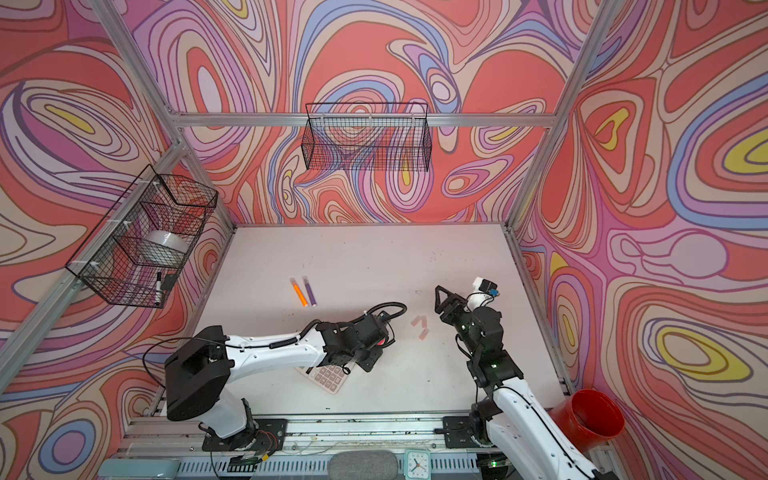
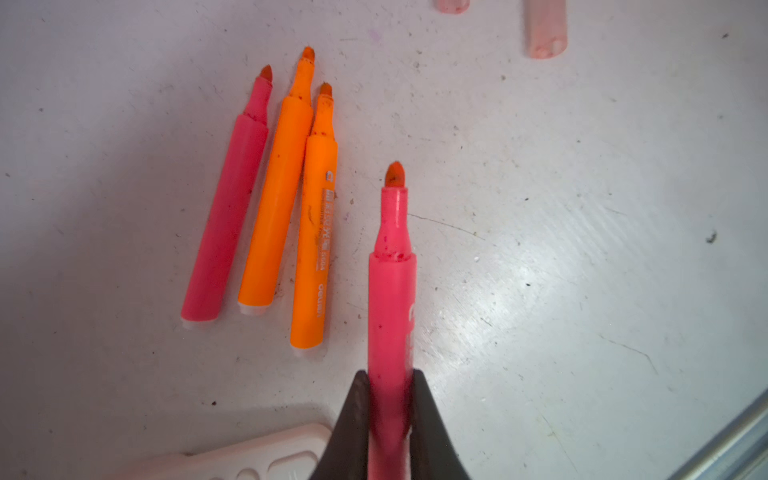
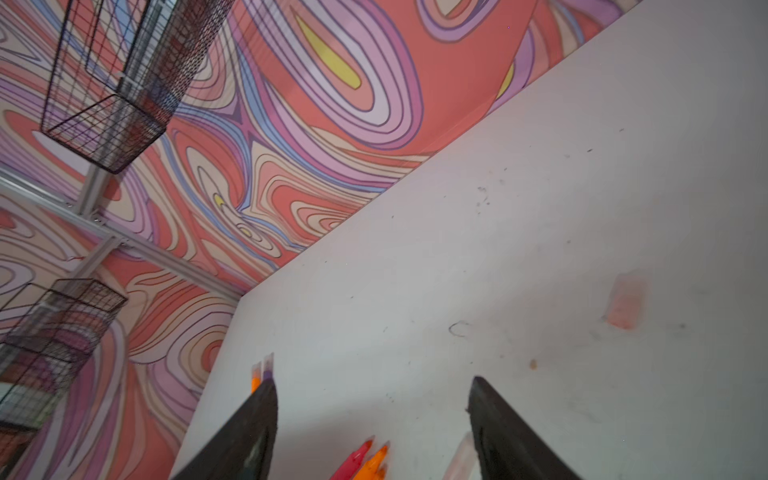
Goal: Insert the pens into the pen caps
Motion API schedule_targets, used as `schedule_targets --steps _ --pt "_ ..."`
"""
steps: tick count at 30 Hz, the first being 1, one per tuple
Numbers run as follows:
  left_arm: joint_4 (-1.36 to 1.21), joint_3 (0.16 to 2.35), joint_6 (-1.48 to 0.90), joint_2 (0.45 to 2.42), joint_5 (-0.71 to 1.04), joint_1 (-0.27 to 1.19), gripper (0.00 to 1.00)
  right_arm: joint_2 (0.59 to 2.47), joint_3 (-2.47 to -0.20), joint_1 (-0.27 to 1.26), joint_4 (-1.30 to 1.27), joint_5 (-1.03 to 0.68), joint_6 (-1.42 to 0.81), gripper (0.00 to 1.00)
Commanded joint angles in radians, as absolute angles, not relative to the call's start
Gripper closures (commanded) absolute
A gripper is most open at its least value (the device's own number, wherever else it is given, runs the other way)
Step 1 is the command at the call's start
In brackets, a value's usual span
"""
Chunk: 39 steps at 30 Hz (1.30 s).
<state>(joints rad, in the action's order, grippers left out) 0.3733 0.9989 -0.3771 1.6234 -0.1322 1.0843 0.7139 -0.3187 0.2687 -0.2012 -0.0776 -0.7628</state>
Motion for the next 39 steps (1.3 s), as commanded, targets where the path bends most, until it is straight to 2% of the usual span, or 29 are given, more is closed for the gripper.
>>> schedule_targets --steps 1,12,16,20,24,30,39 --pt "0.311 0.959 -0.373 1.561 -0.153 1.075 0.90 0.712 -0.265 0.344 -0.296 -0.184 -0.889 0.25" --pt "0.272 0.900 -0.371 1.462 -0.181 1.075 0.89 0.865 -0.272 0.700 -0.510 -0.018 -0.927 0.26" --pt "0.272 0.868 -0.376 1.405 -0.222 1.075 0.89 1.003 -0.320 0.796 -0.561 0.046 -0.922 0.32" --pt "0.223 0.823 -0.377 1.335 -0.258 1.075 0.89 1.153 -0.335 0.848 -0.658 0.083 -0.941 0.36" --pt "0.224 0.810 -0.374 1.296 -0.260 1.075 0.89 1.275 -0.364 0.858 -0.735 0.049 -0.960 0.42" --pt "0.221 0.807 -0.371 1.293 -0.267 1.075 0.90 1.356 -0.428 0.908 -0.728 0.065 -0.949 0.47" --pt "0.209 0.793 -0.367 1.273 -0.275 1.075 0.90 1.407 -0.466 0.947 -0.721 0.087 -0.950 0.73"
